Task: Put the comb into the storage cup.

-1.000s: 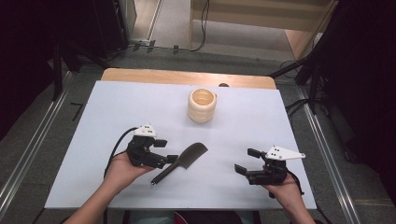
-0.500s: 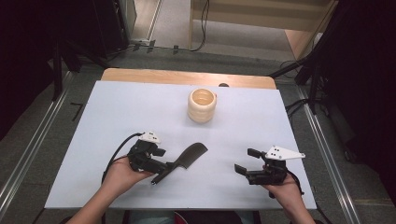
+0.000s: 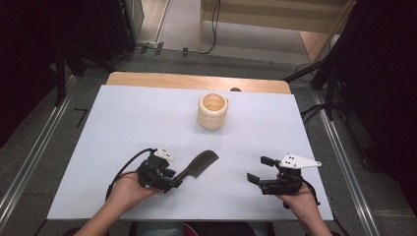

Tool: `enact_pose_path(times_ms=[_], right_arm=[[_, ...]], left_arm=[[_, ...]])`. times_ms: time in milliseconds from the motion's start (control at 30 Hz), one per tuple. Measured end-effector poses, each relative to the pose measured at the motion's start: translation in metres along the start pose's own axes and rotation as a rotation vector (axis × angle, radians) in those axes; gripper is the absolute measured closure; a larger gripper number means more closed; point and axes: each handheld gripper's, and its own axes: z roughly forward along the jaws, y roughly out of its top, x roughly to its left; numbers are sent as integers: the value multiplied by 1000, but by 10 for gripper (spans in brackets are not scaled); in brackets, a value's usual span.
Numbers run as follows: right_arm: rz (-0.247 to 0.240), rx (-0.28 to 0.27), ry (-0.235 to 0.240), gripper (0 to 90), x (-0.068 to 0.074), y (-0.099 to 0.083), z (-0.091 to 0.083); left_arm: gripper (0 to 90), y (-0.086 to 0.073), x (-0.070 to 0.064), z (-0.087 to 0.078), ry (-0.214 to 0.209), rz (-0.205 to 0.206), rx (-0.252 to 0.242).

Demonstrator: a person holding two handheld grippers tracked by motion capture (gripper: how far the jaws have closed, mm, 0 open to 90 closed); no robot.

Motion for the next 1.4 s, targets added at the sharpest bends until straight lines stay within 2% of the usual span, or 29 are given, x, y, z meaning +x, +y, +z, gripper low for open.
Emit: enact_pose_path(times_ms=[167, 400, 500, 633, 700, 900, 1000, 1067, 1400], right_arm=[[-2, 1, -1, 117, 0, 0, 0], [-3, 4, 1, 117, 0, 0, 0], [-3, 4, 0, 116, 0, 0, 0], [0, 4, -3, 117, 1, 0, 1], [-3, 6, -1, 116, 1, 0, 1], [3, -2, 7, 117, 1, 1, 1], [-5, -11, 10, 117, 1, 1, 0], [-1, -22, 13, 117, 1, 2, -1], [-14, -70, 8, 117, 2, 4, -4]], left_arm=[[640, -1, -4, 5, 49, 29, 43], [722, -1, -15, 9, 150, 76, 56], [724, -1, -19, 10, 176, 84, 61], [731, -1, -21, 11, 190, 91, 62], [733, -2, -19, 11, 176, 86, 60], [735, -1, -6, 6, 88, 23, 45], [734, -1, -3, 3, 63, 12, 28], [734, 0, 0, -1, 34, -14, -8], [733, 2, 6, -15, -35, -49, -104]])
